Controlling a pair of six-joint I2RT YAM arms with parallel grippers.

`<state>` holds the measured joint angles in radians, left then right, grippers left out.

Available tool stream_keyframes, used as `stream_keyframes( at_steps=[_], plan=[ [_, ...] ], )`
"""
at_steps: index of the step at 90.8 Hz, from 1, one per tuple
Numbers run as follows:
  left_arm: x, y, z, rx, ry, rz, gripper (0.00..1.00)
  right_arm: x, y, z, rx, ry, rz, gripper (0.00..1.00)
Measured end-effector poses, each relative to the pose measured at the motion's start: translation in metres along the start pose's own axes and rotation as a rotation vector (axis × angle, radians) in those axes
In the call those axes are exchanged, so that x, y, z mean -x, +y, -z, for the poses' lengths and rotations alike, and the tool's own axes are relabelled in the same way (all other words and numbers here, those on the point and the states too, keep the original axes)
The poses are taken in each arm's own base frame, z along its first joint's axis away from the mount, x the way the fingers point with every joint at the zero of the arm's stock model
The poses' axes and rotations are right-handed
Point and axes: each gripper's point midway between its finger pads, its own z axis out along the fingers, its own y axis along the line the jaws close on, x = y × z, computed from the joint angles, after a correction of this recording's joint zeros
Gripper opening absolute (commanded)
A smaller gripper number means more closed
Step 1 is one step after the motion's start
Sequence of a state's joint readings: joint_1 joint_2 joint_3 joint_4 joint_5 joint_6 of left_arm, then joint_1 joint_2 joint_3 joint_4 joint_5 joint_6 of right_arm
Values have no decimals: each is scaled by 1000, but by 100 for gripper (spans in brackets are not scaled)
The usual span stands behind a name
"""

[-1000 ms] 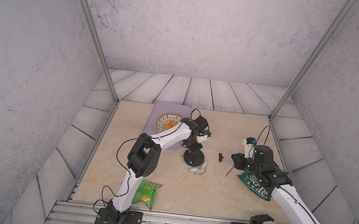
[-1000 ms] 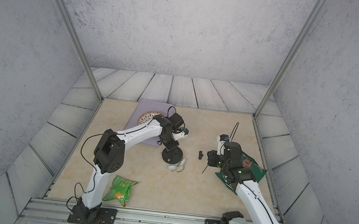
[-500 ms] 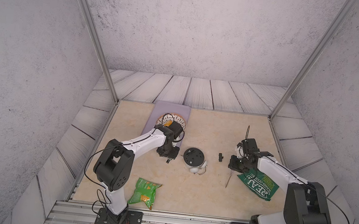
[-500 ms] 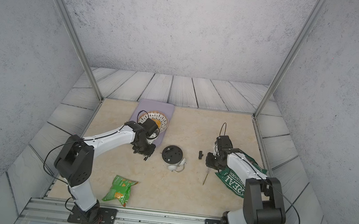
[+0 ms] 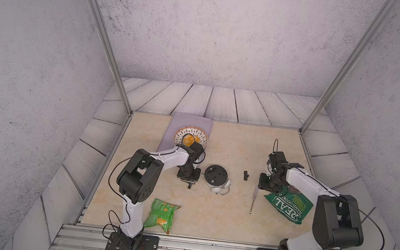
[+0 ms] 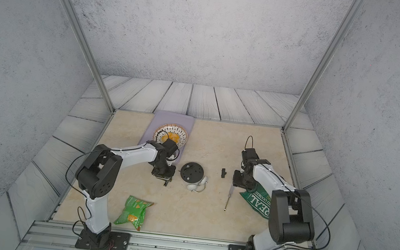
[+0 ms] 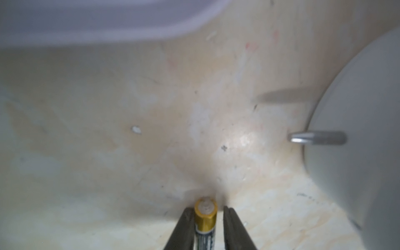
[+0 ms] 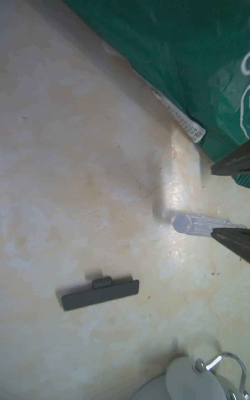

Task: Remove the battery from the alarm
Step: Place the screwdriver at the center of the board, then adjust the alarm at the center of the board.

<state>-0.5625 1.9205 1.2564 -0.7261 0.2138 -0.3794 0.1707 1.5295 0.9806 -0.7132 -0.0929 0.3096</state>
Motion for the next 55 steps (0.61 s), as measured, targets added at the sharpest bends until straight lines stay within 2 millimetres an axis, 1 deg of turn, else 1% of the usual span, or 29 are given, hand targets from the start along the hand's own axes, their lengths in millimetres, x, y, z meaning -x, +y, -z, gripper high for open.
stream_keyframes(
  at_steps=[8, 11, 17, 24, 33, 40, 47, 55],
  plan=[
    [2, -2, 0, -17, 7, 14, 42, 23, 18, 19, 30, -67, 72, 49],
    [3, -1, 1, -21, 5, 20, 45, 32, 31, 27, 50, -96, 117, 49],
    [5, 0, 2, -23, 0, 26, 50, 42, 59, 39, 100, -129, 215, 49],
    [6, 3, 4, -16, -10, 28, 57, 51, 97, 45, 150, -148, 345, 52],
    [5, 6, 8, -13, -20, 38, 62, 57, 144, 40, 199, -139, 512, 55],
    [4, 5, 15, -21, -35, 40, 67, 57, 175, 27, 234, -110, 612, 57],
    [3, 4, 22, -36, -51, 45, 71, 56, 197, 14, 260, -75, 686, 57],
    [-3, 3, 29, -51, -64, 50, 72, 54, 215, 2, 286, -34, 752, 57]
  ],
)
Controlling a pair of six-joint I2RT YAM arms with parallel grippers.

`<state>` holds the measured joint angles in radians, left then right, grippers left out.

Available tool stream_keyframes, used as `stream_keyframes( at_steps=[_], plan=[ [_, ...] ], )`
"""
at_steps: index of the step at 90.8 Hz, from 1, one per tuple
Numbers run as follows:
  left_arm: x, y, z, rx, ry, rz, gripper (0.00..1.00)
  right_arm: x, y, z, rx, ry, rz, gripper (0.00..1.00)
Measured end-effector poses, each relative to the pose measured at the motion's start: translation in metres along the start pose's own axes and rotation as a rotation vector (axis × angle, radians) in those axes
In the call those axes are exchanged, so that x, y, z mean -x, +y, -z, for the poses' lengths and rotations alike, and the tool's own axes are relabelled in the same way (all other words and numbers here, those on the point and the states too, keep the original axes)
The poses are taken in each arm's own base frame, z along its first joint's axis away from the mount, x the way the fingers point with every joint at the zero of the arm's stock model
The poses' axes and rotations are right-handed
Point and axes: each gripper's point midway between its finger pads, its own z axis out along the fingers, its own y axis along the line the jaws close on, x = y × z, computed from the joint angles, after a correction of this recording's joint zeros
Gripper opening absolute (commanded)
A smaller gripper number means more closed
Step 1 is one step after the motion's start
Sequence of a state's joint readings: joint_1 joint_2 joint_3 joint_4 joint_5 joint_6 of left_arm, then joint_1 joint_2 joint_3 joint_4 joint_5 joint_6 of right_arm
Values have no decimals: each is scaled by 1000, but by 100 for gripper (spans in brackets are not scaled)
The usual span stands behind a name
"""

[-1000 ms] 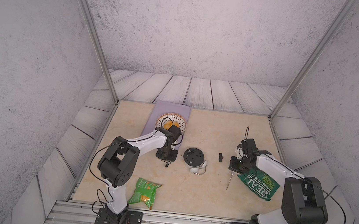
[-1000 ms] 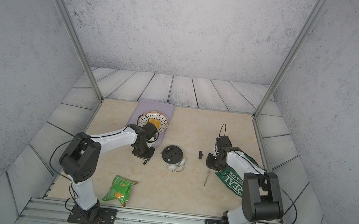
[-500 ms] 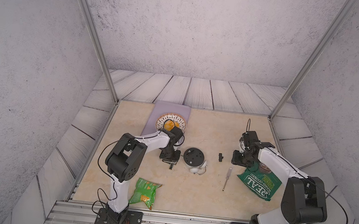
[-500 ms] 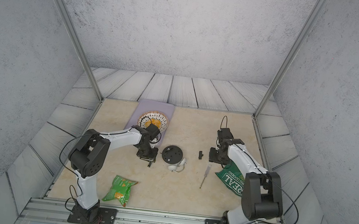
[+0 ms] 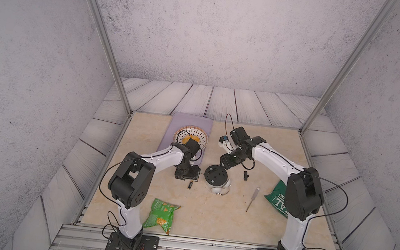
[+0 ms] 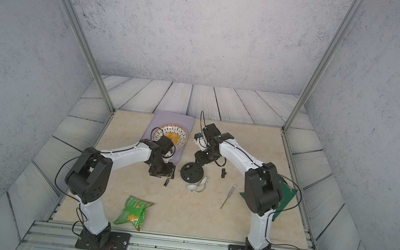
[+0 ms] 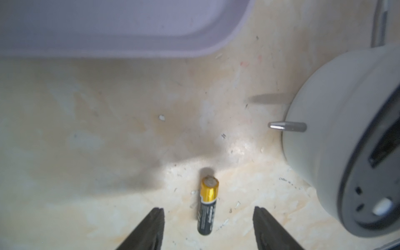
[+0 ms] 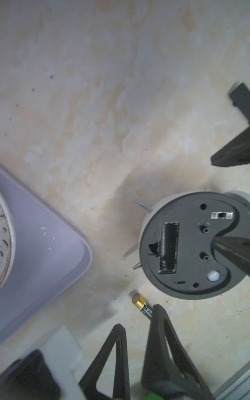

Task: Remove the battery from the alarm
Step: Adjust the alarm at the center of the board.

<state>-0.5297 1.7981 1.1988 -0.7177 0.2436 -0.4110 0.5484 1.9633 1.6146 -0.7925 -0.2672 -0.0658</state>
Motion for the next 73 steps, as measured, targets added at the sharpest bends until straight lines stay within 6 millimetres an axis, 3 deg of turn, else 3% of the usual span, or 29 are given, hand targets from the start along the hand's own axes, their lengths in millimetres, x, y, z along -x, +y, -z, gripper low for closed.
stream_keyframes(
  at_steps=[22, 36, 54, 63, 73],
  plan=[
    [-11, 1, 1, -27, 12, 13, 73, 5, 14, -33, 89, 90, 84, 57],
    [-14, 0, -4, -38, 30, 18, 74, -1, 11, -50, 102, 136, 77, 49],
    [-15, -1, -7, -49, 39, 21, 74, -5, 2, -50, 100, 132, -56, 24],
    [-15, -1, -6, -49, 39, 22, 74, -17, -8, -43, 71, 109, -209, 24],
    [-14, 0, -6, -50, 38, 24, 74, -50, -22, -27, -8, 117, -448, 28]
  ],
)
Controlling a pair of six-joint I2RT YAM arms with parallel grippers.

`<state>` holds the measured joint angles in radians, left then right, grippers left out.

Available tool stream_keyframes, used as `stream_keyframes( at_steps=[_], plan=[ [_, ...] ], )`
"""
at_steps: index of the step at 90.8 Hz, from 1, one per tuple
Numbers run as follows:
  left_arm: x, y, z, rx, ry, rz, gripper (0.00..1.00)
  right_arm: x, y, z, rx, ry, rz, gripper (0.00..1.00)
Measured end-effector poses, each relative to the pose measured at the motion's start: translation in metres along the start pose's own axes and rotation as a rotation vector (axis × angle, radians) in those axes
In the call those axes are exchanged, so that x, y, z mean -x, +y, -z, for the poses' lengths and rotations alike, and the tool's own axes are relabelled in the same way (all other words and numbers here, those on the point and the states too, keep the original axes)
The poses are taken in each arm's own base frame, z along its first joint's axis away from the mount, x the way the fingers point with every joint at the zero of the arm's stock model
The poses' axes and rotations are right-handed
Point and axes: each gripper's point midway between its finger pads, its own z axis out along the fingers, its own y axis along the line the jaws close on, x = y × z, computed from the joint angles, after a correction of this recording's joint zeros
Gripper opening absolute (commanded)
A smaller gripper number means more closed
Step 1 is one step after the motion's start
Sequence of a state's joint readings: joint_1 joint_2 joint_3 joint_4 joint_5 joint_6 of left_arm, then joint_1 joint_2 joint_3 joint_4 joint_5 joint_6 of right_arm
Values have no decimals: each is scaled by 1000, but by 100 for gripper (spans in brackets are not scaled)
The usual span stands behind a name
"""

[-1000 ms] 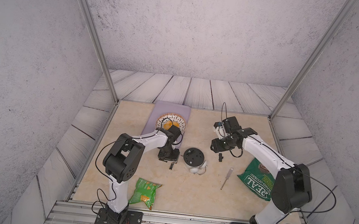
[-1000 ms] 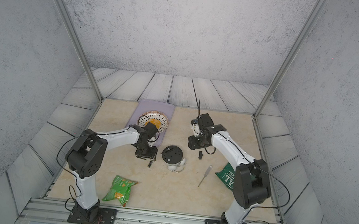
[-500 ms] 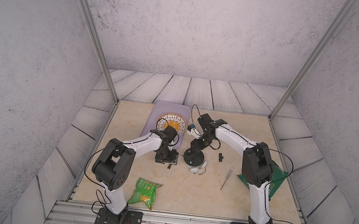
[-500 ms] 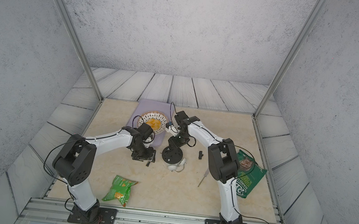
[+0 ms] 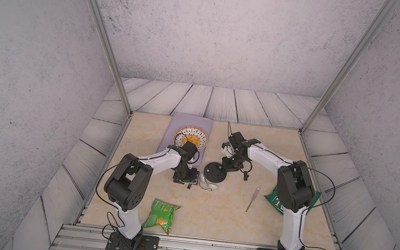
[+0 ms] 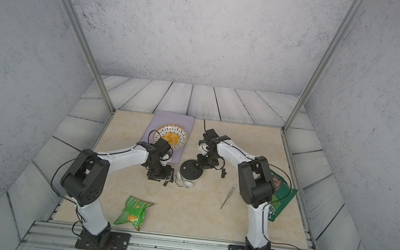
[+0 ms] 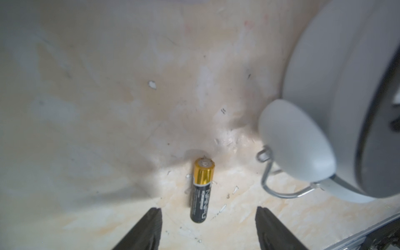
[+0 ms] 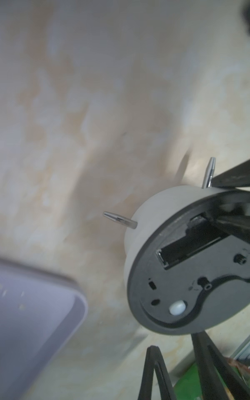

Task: Remove the battery from the alarm
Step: Adjust the alarm at the center of the board.

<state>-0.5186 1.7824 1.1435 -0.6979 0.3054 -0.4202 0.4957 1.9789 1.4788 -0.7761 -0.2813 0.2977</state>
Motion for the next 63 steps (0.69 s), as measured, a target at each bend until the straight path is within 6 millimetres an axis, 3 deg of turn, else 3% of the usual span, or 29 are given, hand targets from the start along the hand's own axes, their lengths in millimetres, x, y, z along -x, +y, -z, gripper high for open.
stream_keyframes(
  at_steps=[16, 33, 50, 63],
  plan=[
    [1, -3, 4, -16, -10, 0, 75, -25, -23, 9, -42, -85, -364, 30],
    [4, -11, 15, -48, -40, -7, 76, -30, -23, 7, 2, -168, -610, 41],
    [6, -17, 21, -78, -54, -7, 76, -35, -14, 7, 49, -184, -650, 53],
    [8, -22, 28, -98, -70, -15, 79, -44, -14, 32, 65, -206, -539, 57]
  ],
)
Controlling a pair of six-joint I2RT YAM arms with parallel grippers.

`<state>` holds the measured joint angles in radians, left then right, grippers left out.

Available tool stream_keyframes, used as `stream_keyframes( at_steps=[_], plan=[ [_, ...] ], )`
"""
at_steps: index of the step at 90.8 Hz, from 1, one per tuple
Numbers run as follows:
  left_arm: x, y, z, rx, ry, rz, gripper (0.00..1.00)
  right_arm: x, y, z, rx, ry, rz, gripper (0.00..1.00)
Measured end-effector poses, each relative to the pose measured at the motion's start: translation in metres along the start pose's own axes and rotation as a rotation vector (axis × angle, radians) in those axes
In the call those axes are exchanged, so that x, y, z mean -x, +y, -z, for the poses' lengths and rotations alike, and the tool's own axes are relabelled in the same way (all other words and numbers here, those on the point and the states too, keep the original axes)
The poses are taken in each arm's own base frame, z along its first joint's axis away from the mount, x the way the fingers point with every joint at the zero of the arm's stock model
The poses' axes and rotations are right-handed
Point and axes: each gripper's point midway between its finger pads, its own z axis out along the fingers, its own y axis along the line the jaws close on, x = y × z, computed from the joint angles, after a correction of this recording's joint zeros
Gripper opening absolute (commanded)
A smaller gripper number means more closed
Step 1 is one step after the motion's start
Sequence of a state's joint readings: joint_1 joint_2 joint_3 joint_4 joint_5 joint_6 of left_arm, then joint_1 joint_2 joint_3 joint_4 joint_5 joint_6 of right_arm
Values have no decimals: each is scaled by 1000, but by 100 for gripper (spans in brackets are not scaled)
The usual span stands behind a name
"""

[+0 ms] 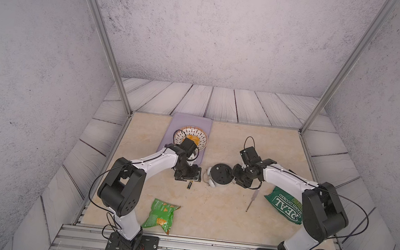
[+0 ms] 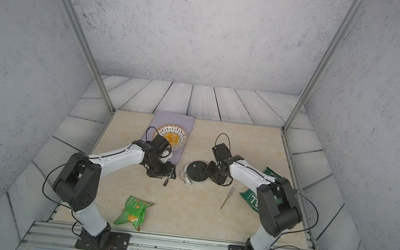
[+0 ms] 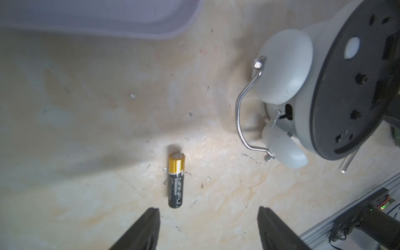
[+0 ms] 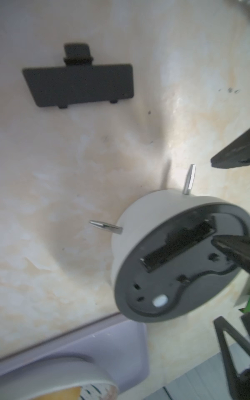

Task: Remove the battery from the alarm
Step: Adjust the alarm at the center of the board, then pick up the cover from the center of the board.

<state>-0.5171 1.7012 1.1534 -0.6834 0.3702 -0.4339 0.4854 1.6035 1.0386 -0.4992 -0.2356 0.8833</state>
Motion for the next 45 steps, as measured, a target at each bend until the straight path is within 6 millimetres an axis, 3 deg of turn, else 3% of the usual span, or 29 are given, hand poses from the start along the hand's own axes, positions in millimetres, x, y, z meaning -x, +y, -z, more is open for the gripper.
stream_keyframes(
  at_steps=[8, 20, 30, 45],
  plan=[
    [5, -6, 6, -20, -16, -12, 81, 9, -6, 26, 61, -33, 93, 55],
    [16, -16, 13, -48, -45, -29, 86, 40, -33, 48, 97, -80, 163, 42],
    [27, -26, 15, -56, -67, -45, 92, 58, -62, 42, 110, -57, 164, 35],
    [37, -41, 5, -44, -64, -83, 100, 69, -87, 10, 161, 42, 129, 23]
  ],
)
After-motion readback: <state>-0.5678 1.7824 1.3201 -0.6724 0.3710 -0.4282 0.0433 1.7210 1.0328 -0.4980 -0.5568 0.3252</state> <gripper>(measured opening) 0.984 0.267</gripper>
